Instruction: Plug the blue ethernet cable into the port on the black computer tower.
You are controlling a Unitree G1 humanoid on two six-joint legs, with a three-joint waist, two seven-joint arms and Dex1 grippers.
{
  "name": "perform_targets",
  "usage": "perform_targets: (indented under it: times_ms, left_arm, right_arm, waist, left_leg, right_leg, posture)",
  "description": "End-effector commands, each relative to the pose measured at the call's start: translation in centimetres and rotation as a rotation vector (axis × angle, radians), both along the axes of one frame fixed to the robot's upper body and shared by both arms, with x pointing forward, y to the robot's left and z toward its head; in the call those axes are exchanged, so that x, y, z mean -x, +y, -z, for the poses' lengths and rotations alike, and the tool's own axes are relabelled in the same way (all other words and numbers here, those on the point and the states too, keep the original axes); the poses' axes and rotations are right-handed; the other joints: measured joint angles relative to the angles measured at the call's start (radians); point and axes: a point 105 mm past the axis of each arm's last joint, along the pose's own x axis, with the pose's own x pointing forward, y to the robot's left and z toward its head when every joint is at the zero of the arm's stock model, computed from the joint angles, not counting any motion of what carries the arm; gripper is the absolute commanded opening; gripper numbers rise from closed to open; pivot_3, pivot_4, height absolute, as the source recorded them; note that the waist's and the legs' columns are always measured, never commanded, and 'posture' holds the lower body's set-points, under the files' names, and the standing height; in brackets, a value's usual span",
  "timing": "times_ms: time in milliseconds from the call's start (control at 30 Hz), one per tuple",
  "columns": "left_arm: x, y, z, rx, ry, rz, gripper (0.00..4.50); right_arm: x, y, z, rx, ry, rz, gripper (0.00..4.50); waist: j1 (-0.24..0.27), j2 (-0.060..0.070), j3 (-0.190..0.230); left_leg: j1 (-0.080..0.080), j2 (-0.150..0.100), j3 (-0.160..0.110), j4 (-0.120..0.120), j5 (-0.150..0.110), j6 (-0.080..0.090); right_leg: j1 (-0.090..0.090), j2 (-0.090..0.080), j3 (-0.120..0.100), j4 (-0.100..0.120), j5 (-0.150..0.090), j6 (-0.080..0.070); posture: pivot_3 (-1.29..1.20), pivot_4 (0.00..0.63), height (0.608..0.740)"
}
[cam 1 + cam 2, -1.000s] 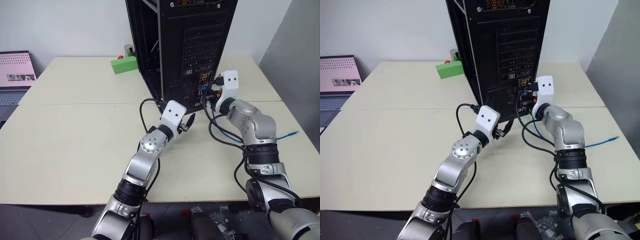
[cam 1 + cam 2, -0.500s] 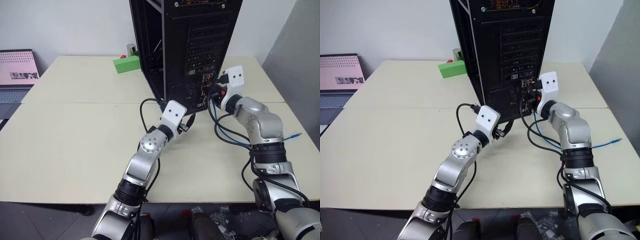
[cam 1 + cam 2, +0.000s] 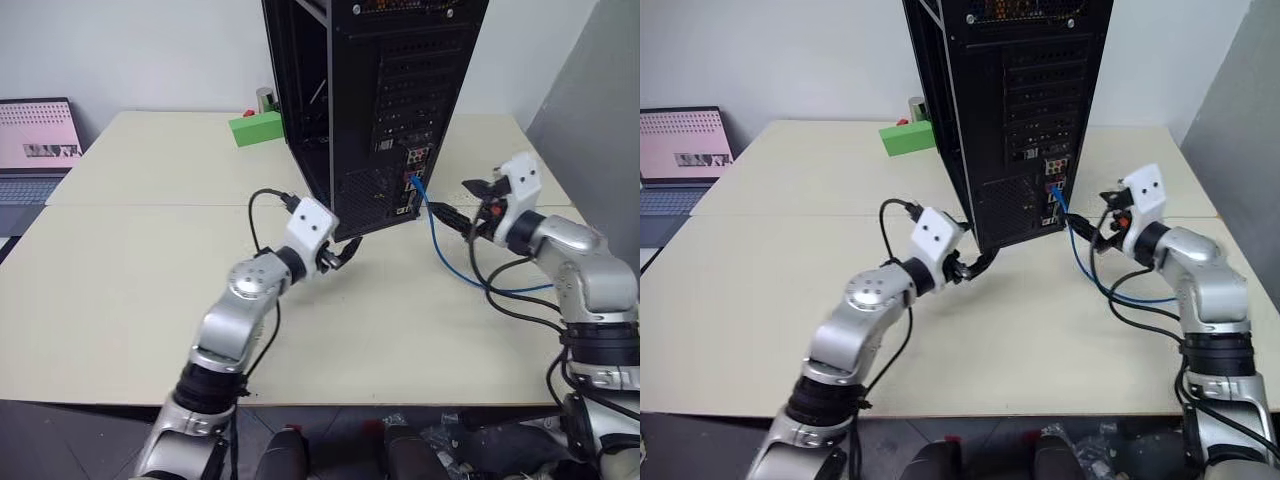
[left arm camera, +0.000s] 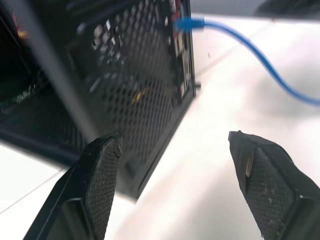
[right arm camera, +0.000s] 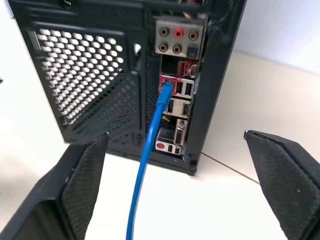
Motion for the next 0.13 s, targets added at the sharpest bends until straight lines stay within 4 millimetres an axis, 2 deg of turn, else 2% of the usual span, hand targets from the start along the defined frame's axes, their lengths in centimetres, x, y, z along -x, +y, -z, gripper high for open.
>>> perform_targets:
  times_ms: [33, 133]
  left_arm:
    - [0.94, 0.53, -1.73, 0.02, -0.014, 0.047, 3.61]
    - [1.33, 1.24, -1.94, 0.04, 0.014, 0.076, 3.61]
  right_arm:
    - [2.11, 0.92, -2.04, -0.008, -0.088, -0.148, 4.49]
    - [2.76, 1.45, -1.8, 0.0, -0.072, -0.207, 4.49]
  waist:
    - [-0.001, 0.0, 0.0]
    - [-0.002, 0.0, 0.0]
  left_leg:
    - [0.0, 0.0, 0.0, 0.0, 0.0, 0.0]
    - [0.001, 0.0, 0.0, 0.0, 0.0, 0.0]
  right_leg:
    - [0.0, 0.0, 0.0, 0.0, 0.0, 0.0]
    - [0.001, 0.0, 0.0, 0.0, 0.0, 0.0]
  posture:
    - [0.0, 0.15, 0.74]
    - [0.0, 0.15, 0.74]
